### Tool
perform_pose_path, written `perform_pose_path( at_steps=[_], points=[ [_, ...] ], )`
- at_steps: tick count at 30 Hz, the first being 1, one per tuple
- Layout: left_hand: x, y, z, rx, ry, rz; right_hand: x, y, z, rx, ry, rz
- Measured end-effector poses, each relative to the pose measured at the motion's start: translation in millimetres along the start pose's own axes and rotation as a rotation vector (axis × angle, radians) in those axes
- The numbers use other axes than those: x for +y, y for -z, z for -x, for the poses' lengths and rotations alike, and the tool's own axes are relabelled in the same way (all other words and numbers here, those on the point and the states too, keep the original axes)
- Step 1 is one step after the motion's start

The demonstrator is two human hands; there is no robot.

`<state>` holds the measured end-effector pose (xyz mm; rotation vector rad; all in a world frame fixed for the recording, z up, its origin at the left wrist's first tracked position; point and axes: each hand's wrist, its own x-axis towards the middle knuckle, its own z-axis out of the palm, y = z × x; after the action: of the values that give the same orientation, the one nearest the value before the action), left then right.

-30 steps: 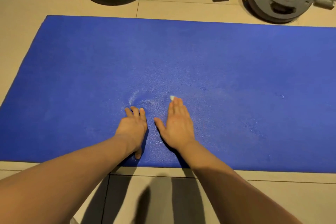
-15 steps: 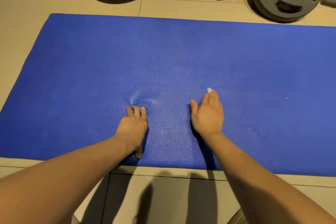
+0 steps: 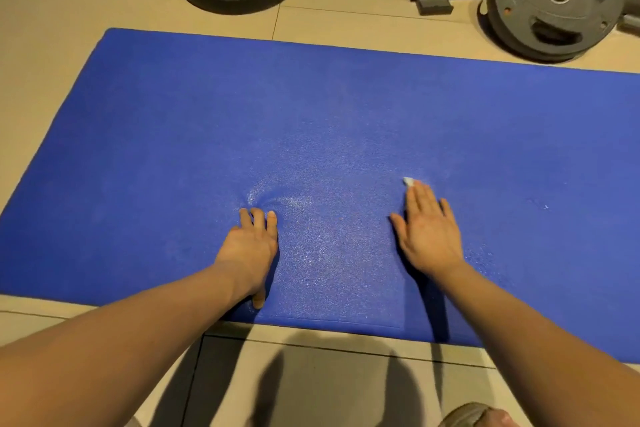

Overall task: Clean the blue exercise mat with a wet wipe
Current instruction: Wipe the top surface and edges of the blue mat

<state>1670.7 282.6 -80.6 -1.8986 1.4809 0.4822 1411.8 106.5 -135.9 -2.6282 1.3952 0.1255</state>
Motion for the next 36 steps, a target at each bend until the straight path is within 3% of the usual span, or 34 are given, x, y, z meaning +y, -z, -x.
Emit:
perform_pose_path(
  at_steps=[5,7,9,12,14,16,18,21,24,26,29,32,34,36],
  points=[
    [2.2,0.6,-0.2,-0.010,0.006,-0.006,-43.7,-5.4,-7.5,0.015,-0.282,-0.109],
    [3.1,0.9,-1.3,-0.012,0.000,-0.009,-81.5,-5.0,-24.2,-0.009,-0.297,-0.162],
    [3.6,2.0,-1.6,-0.012,-0.002,-0.009,-115.1,-8.9,-37.0,-0.012,-0.216,-0.202],
    [4.1,4.7,0.7,-0.025,0.005,0.003,-152.1,-15.6,-38.0,-0.024,0.065,-0.219],
    [4.5,5.9,1.3,-0.023,0.011,-0.004,-148.1,-16.4,-34.2,-0.048,0.243,-0.185],
    [2.2,4.9,2.3,-0.016,0.011,-0.001,-118.2,-13.6,-36.1,-0.054,0.310,-0.137],
    [0.8,2.2,3.1,-0.005,0.006,0.009,-73.3,-12.6,-33.0,-0.001,0.245,-0.068],
    [1.4,-1.1,1.5,0.005,0.006,0.003,-18.4,-10.1,-22.8,0.087,-0.020,-0.038],
    [1.8,-2.9,-1.2,0.007,0.005,0.001,-29.1,-11.4,-28.9,0.100,-0.268,-0.095],
    [2.1,-3.9,-1.7,0.004,0.003,0.005,-60.6,-10.0,-40.4,0.059,-0.327,-0.123],
    [4.5,-1.4,-1.2,-0.004,0.006,-0.015,-115.5,-10.2,-55.0,0.047,-0.211,-0.152],
    [6.6,0.9,0.9,-0.009,0.015,-0.023,-161.3,-13.1,-57.8,0.017,0.029,-0.216],
    [5.0,0.1,1.7,0.004,0.017,-0.018,-167.2,-15.1,-51.0,-0.038,0.237,-0.185],
    [3.3,-0.6,2.0,0.014,0.010,-0.006,-140.9,-13.0,-47.9,-0.046,0.318,-0.113]
  ],
)
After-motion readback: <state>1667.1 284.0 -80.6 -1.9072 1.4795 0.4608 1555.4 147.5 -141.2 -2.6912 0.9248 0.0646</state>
